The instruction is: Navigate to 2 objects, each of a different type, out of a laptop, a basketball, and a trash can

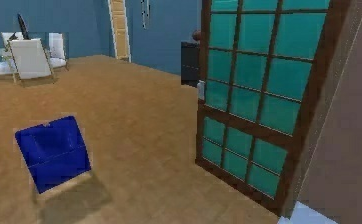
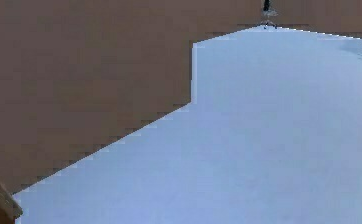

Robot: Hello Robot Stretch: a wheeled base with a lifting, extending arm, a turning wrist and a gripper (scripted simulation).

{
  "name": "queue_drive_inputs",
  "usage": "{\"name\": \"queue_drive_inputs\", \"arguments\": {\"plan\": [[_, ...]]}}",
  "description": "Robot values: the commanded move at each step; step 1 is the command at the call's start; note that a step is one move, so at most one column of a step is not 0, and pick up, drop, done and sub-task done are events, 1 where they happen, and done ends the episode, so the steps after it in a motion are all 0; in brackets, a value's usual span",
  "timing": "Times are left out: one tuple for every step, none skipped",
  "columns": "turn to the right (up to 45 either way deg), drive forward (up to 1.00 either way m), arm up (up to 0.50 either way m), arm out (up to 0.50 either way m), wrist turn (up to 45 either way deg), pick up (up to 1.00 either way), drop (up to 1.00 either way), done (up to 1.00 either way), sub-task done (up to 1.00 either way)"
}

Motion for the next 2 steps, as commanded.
{"name": "queue_drive_inputs", "arguments": {"plan": [[-9.0,0.0,0.0,0.0,0.0,0.0,0.0,0.0,0.0],[0.0,1.0,0.0,0.0,0.0,0.0,0.0,0.0,0.0]]}}
